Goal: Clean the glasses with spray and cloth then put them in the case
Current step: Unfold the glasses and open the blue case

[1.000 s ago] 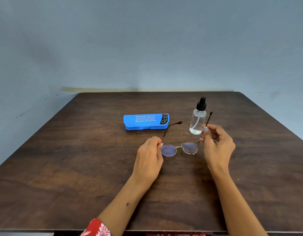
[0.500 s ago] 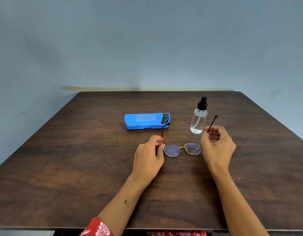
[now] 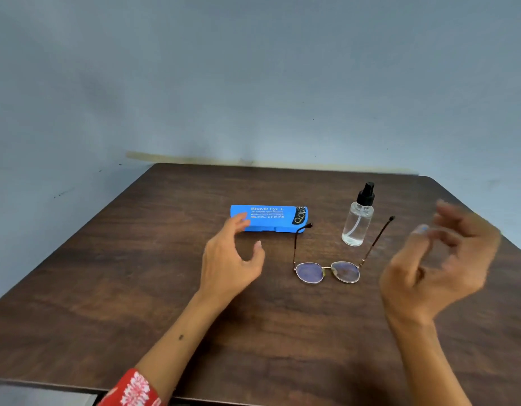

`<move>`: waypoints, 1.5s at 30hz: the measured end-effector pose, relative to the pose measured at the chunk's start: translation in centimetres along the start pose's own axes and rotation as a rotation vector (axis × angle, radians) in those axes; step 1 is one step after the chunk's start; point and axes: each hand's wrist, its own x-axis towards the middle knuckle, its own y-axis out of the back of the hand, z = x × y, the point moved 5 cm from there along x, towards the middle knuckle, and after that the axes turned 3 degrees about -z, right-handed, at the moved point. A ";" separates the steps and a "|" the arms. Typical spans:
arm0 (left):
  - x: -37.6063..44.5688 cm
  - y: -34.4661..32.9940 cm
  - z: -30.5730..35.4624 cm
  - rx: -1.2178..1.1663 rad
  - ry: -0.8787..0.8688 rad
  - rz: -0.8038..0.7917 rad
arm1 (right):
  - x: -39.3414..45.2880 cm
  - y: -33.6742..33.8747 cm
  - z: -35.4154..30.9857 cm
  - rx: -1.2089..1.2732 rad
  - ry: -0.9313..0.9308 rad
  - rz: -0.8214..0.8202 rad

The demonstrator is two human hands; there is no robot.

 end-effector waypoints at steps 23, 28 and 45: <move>6.5 -2.8 -10.0 0.025 0.218 -0.370 | -15.1 -21.7 2.2 -0.830 -0.089 -1.516; 6.7 -2.3 -10.4 -0.001 0.218 -0.335 | -15.5 -22.4 1.3 -0.774 0.002 -1.484; 7.3 -0.6 -11.8 0.018 0.228 -0.366 | -16.1 -23.3 -0.1 -0.783 0.146 -1.512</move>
